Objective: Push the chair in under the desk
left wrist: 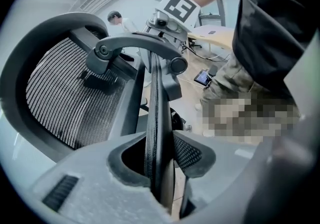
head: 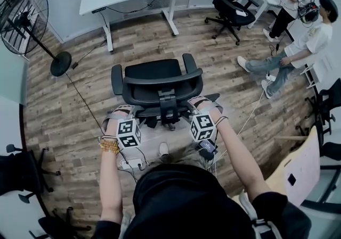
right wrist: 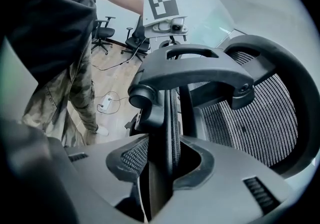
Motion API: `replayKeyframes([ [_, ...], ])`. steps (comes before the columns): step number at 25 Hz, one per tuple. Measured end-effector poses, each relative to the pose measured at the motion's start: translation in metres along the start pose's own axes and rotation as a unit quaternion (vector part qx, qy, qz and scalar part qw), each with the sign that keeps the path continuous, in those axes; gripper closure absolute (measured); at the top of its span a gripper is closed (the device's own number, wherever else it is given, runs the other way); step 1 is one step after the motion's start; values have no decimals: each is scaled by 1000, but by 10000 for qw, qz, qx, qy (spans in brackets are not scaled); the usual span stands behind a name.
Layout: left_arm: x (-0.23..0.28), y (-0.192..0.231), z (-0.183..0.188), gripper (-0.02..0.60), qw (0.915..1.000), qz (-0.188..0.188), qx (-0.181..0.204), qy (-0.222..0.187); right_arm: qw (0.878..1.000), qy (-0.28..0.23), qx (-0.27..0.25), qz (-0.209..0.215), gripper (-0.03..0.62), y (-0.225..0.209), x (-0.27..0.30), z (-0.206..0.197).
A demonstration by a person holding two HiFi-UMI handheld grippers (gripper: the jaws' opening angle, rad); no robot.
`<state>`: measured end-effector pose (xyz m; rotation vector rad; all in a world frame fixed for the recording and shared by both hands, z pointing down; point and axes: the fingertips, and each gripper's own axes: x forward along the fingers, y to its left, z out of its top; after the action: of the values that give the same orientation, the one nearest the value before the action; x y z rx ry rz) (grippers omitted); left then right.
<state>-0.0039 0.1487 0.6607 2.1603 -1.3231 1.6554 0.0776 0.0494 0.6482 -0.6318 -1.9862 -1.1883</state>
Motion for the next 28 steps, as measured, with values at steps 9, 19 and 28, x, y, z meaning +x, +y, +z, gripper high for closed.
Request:
replayKeyframes([
  [9,6,-2,-3,449,9995,-221,-86,223,9997,16,73,217,468,1,2,0],
  [19,5,-3,-10,456,9964,-769,-269,253,9988,18,117,474,476,0,5,5],
  [28,7,2,-7,457,9963,-771,-271,274,9987,-20,54,504,479,-4,6,1],
])
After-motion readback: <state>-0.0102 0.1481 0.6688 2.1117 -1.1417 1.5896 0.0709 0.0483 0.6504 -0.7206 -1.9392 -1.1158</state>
